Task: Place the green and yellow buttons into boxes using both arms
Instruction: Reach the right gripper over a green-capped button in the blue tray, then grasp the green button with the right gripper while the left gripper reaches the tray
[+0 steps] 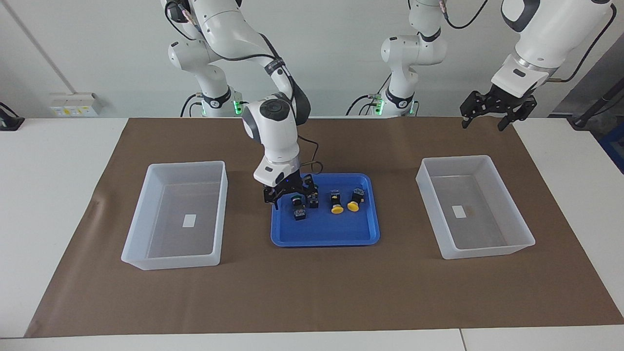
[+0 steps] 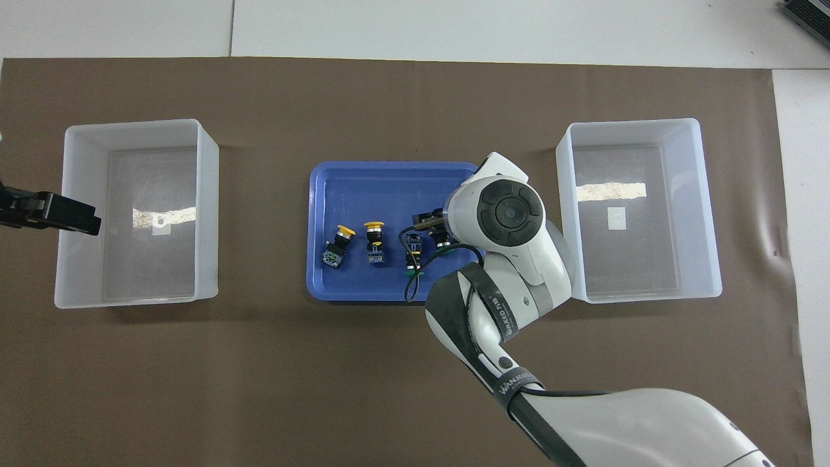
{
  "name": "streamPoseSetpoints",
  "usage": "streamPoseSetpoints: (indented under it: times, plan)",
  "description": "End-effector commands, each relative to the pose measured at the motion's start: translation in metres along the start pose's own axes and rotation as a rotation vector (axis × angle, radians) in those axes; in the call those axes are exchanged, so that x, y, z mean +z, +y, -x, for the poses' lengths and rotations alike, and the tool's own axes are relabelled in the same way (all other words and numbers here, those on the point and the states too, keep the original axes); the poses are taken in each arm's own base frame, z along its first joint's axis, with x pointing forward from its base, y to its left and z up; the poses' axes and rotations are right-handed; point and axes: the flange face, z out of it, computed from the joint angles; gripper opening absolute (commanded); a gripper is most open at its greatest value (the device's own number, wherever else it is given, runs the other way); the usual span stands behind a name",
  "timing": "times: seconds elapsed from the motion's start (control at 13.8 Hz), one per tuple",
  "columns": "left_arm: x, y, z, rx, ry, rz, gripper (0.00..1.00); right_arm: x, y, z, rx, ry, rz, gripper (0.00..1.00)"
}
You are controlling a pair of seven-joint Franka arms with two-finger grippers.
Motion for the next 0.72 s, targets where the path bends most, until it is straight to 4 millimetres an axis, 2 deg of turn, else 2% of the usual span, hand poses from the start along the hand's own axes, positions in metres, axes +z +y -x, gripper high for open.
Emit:
streamPoseSetpoints:
  times: [0.0, 0.14, 0.29, 0.36, 0.51, 0.58, 0.65]
  plan:
    - [-0.001, 0.005, 0.008, -0.004, -0.005, 0.016, 1.00, 0.012, 0.002, 0.011, -0.048, -0.011, 0.006, 0.78]
    - [0.000, 0.010, 0.008, 0.001, -0.010, 0.016, 1.00, 0.022, 0.002, 0.015, -0.075, 0.000, 0.002, 0.74]
    - [-0.001, 0.033, 0.005, 0.045, 0.002, 0.013, 1.00, 0.036, 0.000, 0.017, -0.071, 0.018, -0.004, 0.74]
    - [0.001, 0.045, 0.004, 0.068, 0.003, 0.012, 1.00, 0.042, -0.009, 0.021, -0.088, 0.016, -0.007, 0.74]
    - [0.003, 0.056, -0.004, 0.085, 0.058, 0.009, 1.00, 0.049, -0.011, 0.022, -0.095, 0.016, -0.006, 0.72]
    - [0.009, 0.068, -0.002, 0.109, 0.086, 0.008, 1.00, 0.051, -0.013, 0.023, -0.091, 0.023, -0.009, 0.67]
    - [0.020, 0.078, 0.001, 0.126, 0.106, 0.008, 1.00, 0.053, -0.015, 0.024, -0.094, 0.022, -0.009, 0.45]
